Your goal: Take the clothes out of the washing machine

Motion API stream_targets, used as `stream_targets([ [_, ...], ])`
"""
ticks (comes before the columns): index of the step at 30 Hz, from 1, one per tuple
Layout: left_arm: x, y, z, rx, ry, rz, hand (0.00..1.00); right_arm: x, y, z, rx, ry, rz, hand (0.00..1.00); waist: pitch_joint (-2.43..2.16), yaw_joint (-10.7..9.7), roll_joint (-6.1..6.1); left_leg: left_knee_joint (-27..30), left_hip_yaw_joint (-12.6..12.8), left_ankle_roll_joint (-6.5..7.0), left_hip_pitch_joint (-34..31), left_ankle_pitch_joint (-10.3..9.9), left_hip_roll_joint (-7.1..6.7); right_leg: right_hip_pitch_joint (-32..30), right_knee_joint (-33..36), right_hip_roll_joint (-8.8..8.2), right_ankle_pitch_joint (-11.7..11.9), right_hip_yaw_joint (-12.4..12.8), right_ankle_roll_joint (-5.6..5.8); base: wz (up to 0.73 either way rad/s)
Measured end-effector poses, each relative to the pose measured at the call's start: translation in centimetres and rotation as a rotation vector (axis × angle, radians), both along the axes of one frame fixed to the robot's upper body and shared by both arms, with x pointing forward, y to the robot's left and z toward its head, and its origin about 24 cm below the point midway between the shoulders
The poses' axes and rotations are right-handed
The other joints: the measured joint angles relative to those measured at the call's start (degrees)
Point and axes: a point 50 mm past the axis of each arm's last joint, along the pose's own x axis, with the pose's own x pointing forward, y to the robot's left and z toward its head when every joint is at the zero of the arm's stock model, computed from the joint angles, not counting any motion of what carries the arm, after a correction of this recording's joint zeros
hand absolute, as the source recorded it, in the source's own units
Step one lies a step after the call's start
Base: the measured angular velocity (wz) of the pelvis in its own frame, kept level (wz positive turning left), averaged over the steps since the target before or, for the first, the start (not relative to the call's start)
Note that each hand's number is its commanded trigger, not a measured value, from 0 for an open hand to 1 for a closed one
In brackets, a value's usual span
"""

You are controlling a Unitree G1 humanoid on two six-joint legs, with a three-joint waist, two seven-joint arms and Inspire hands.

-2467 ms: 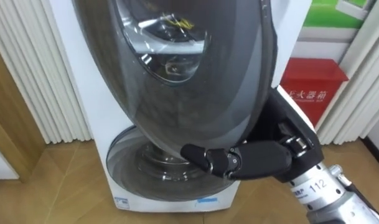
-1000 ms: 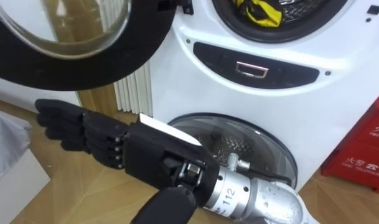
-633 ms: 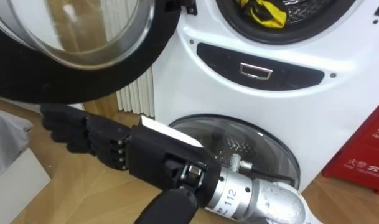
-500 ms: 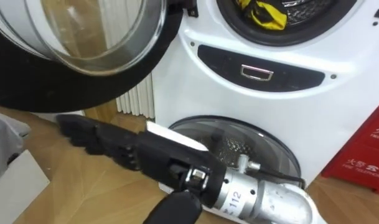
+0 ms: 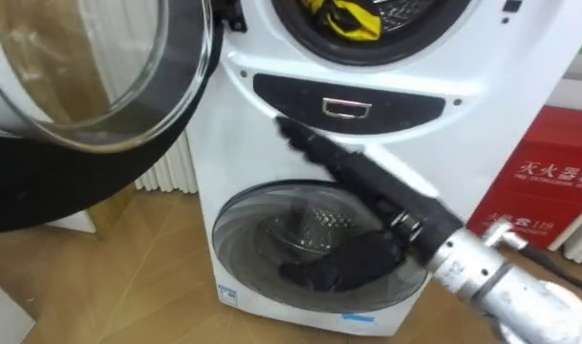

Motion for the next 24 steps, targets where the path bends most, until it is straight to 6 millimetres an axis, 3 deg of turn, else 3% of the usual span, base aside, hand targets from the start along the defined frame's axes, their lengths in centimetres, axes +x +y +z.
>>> stream_targets([
  [5,-0.9,-0.3,-0.2,-0.005,0.029,0.028,0.00,0.4,-0.9,1.0,-0.002,-0.053,-0.062,0.00,0.02,-0.1,0.37,-0.3,0.4,0.00,0.9,0.0,0.11,0.6,0.0,0.11,0.0,0.7,0.00,-0.06],
  [13,-0.5,-0.3,-0.1,-0.006,0.021,0.025,0.00,0.8,-0.9,2.3,0.031,-0.115,-0.097,0.00,-0.08,-0.8,0.15,-0.2,0.9,0.02,1.3,0.0,0.04,0.5,0.0,0.02,0.0,1.5,-0.01,-0.04],
  [16,-0.3,-0.5,-0.2,-0.004,0.017,0.015,0.00,0.7,-0.7,2.8,0.095,-0.139,-0.105,0.00,-0.25,-0.6,-0.11,0.1,1.0,0.18,0.8,-0.1,0.00,0.3,-0.2,0.04,0.0,1.7,-0.03,0.00],
  [24,-0.7,-0.4,-0.1,0.064,0.041,0.001,0.00,0.8,-0.2,2.7,0.292,-0.112,-0.113,0.00,-0.15,0.5,0.09,0.3,1.0,0.22,0.9,-0.1,-0.02,0.6,-0.9,0.11,0.1,1.6,0.00,0.00],
])
